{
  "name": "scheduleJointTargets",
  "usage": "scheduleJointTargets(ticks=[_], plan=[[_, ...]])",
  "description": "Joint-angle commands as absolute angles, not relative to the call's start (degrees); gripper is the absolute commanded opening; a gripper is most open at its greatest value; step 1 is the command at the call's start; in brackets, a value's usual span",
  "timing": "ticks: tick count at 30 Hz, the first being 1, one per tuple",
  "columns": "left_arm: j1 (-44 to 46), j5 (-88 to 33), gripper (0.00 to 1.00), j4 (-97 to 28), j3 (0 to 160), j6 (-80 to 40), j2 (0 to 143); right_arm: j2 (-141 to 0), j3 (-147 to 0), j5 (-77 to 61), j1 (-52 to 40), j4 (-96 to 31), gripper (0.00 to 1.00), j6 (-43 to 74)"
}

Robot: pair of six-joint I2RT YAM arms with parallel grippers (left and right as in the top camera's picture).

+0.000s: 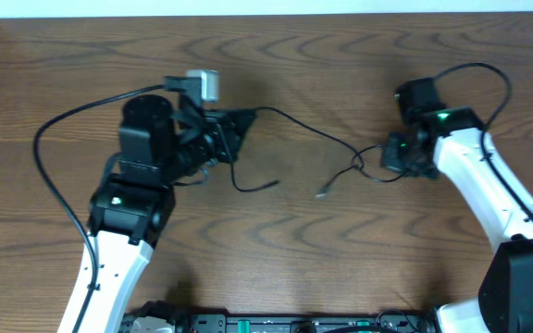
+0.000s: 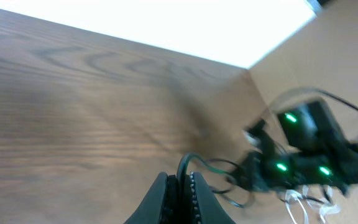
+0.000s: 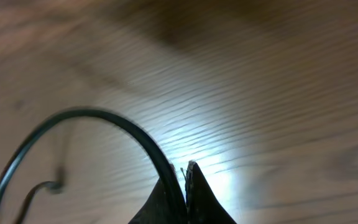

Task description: Untangle cables

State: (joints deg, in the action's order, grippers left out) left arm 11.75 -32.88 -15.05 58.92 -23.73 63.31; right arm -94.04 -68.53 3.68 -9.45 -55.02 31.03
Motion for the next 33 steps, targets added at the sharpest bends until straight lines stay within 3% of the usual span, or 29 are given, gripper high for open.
scheduleJointTargets(ticks=[1,12,22,26,30,33], plan=[[6.6,-31.3,0.08,-14.9,58.8,-23.0,62.6,-94.4,-68.2,8.7,-4.6,-55.6,0.01,30.8],[-3.4,-32.5,0.08,-17.9,58.8,-22.9,62.3,-94.4,-68.2,9.3,4.6,-55.7,0.01,29.8],[-5.6,-34.2,0.08,-17.9,58.8,-23.0,62.4,-94.4,-68.2,7.8,6.6,-55.4,0.01,28.6],[-5.5,-37.8,0.08,-19.5,58.8,-23.0,62.4,-94.4,-68.2,-4.3,6.5,-51.9,0.01,20.7],[-5.4,-42.1,0.17,-22.1,58.8,-22.7,62.5,-94.4,-68.2,-20.8,6.4,-47.9,0.01,9.1],[-5.4,-46.3,0.30,-23.2,58.8,-20.9,62.5,-93.8,-68.5,-28.9,6.4,-46.9,0.01,4.6]])
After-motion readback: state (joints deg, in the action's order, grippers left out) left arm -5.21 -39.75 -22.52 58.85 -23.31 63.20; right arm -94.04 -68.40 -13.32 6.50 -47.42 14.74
